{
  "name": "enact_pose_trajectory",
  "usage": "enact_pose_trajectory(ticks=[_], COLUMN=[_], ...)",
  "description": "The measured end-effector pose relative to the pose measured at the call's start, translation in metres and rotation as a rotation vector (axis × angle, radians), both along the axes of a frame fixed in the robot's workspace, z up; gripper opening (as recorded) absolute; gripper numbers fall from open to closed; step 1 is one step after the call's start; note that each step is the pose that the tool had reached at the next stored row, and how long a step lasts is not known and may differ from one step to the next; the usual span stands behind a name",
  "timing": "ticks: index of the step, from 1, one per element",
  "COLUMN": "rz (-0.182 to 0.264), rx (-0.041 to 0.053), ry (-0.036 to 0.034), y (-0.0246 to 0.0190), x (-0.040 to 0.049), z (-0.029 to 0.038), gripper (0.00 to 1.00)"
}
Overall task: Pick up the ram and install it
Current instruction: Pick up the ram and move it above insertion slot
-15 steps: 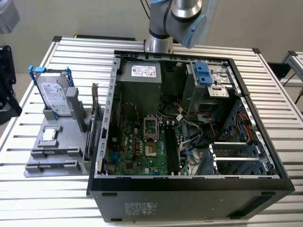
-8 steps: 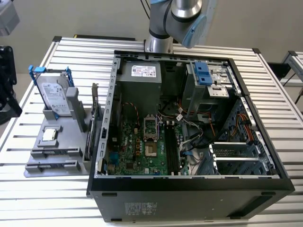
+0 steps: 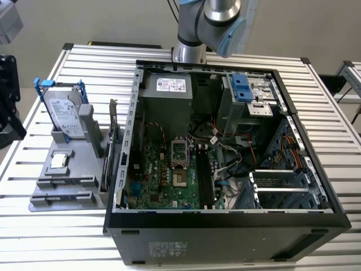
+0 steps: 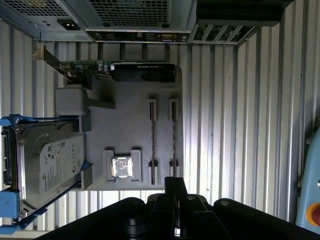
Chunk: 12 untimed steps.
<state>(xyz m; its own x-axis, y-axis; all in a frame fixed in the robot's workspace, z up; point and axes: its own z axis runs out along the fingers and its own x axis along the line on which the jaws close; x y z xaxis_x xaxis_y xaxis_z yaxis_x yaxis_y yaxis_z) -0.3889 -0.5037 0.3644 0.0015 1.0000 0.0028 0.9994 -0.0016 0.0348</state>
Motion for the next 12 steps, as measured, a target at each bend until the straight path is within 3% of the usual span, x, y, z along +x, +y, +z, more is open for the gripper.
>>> enact_pose_trajectory(ticks=[9, 10, 12], rz=[0.000, 0.000, 0.000], rx=[0.0000, 0.0000, 0.0000], ry=[0.0000, 0.0001, 0.0000], y=[0.0000, 0.0000, 0.0000], x=[0.0000, 0.0000, 0.0000], z=[0.0000, 0.0000, 0.0000], gripper=[0.00, 1.00, 1.00])
